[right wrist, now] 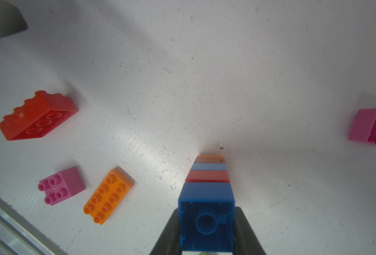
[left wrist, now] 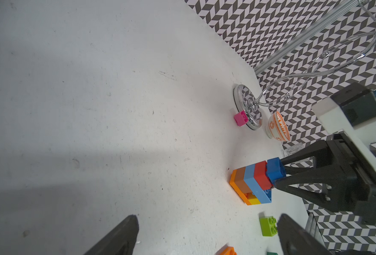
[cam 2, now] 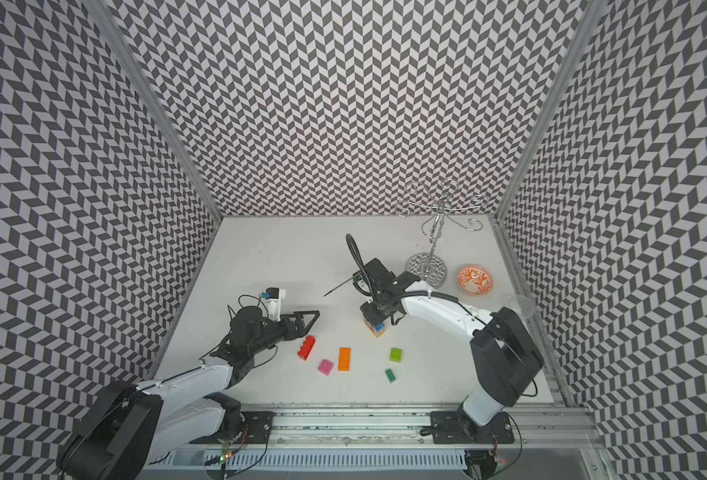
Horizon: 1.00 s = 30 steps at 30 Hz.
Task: Assemble the letter p with lego
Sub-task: Assemble the lego brick with the lego brick.
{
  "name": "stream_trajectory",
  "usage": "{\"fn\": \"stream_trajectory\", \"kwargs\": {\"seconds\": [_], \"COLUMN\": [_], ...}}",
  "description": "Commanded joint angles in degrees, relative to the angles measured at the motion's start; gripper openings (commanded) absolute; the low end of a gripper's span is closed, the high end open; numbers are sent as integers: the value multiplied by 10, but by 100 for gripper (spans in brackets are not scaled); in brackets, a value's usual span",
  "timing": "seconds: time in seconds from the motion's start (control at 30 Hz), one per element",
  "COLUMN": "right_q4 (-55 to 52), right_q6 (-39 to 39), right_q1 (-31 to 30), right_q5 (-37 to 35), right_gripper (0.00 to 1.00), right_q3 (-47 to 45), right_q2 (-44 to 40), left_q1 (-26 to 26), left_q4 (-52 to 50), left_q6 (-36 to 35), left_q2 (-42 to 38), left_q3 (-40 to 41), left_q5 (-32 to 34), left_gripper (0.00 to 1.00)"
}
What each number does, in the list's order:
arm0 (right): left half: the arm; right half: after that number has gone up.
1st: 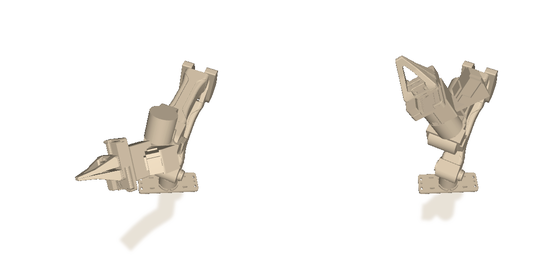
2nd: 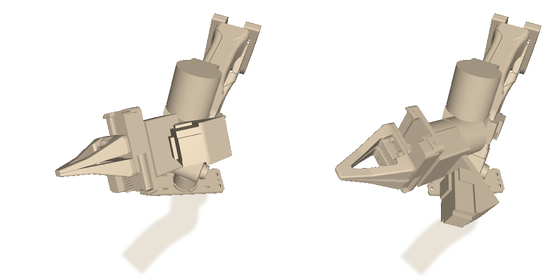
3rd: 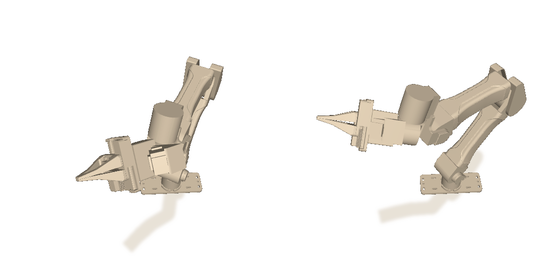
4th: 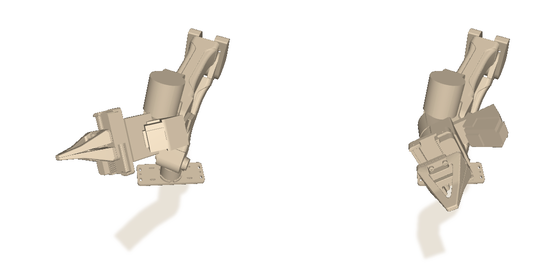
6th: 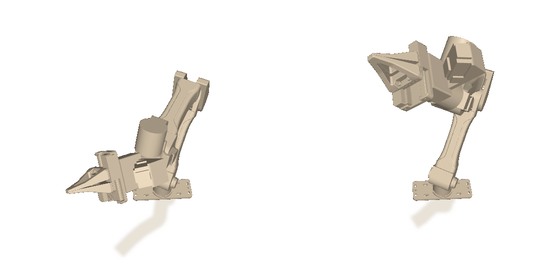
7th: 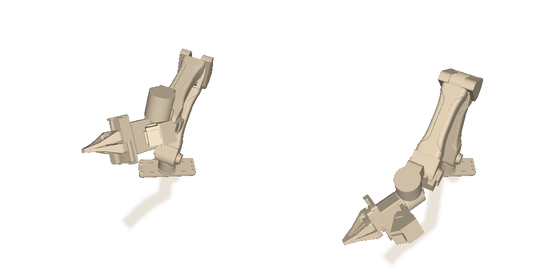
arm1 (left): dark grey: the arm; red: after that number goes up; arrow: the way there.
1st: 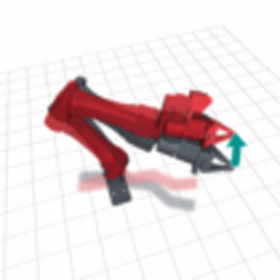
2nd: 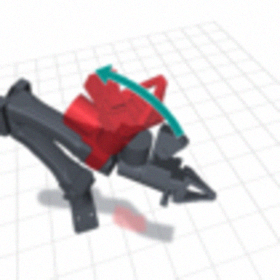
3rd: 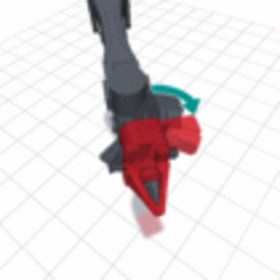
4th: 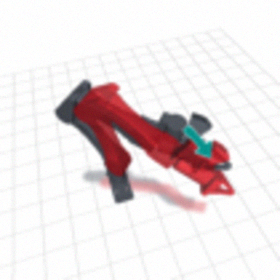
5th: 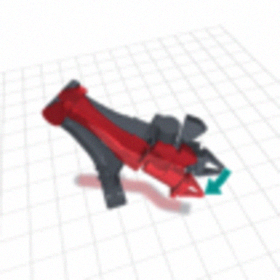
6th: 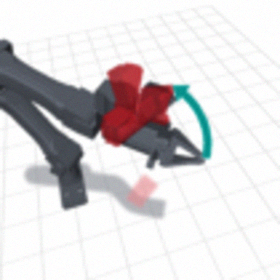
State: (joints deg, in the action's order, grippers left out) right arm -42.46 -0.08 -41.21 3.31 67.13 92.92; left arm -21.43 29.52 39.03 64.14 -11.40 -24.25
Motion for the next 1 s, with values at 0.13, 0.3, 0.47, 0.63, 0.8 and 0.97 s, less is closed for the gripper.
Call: {"fn": "stream_trajectory", "kwargs": {"seconds": [0.13,0.3,0.47,0.63,0.8,0.97], "right_q4": [-53,-59,-66,-68,-47,-46], "right_q6": [-12,-16,-17,-15,-20,-32], "right_q1": [-11,-14,-16,-18,-19,-27], "right_q5": [-32,-46,-49,-42,-34,-51], "right_gripper": [0,0,0,0,0,0], "right_q3": [12,6,2,-3,-39,-45], "right_q2": [30,46,64,78,96,119], "left_q1": [-5,-5,-5,-5,-6,-7], "left_q4": [5,4,4,3,1,3], "left_q6": [-9,-10,-10,-10,-11,-10], "left_q2": [-1,-1,-1,-1,-1,2], "left_q3": [-20,-20,-20,-21,-20,-22], "left_q5": [4,4,4,3,5,4], "left_gripper": [100,100,100,100,100,100]}}
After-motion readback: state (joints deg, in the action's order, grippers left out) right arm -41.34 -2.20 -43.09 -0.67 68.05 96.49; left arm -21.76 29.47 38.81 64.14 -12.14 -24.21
